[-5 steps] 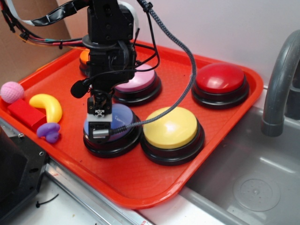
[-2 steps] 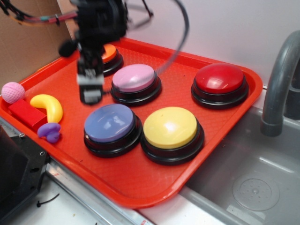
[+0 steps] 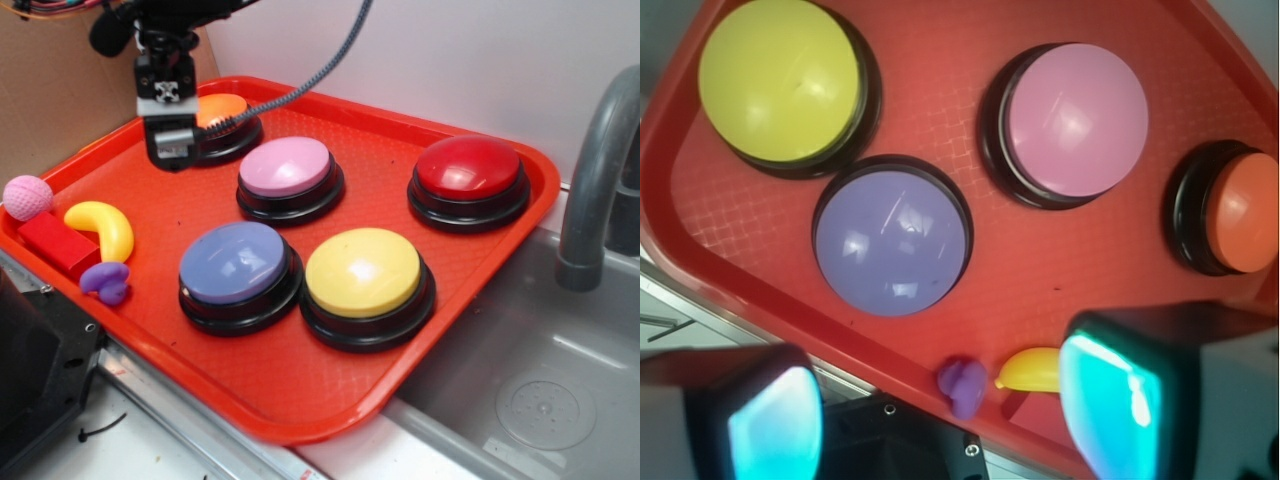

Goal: Push the purple button.

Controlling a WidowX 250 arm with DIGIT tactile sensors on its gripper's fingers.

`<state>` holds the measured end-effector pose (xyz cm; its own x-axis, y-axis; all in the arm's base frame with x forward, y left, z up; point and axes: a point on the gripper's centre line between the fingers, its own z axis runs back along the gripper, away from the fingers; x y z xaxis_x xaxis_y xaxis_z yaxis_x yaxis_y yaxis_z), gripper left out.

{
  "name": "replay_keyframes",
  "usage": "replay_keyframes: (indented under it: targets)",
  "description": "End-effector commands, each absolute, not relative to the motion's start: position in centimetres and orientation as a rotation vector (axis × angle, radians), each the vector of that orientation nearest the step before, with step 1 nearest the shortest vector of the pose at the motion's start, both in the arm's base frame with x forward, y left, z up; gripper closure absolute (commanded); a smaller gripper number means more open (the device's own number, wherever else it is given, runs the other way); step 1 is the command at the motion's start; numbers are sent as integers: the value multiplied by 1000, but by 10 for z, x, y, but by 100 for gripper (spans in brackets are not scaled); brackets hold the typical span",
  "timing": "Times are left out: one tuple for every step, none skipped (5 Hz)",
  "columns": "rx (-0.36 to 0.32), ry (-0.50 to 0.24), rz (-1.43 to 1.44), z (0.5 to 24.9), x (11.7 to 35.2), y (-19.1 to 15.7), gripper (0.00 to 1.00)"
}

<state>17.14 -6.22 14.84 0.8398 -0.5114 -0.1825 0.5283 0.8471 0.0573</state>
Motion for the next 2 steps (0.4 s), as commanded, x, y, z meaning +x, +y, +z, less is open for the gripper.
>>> replay_keyframes:
  targets:
    - [102,84,-537,179,171,-69,0]
    - [128,144,-521,186,168,-66,0]
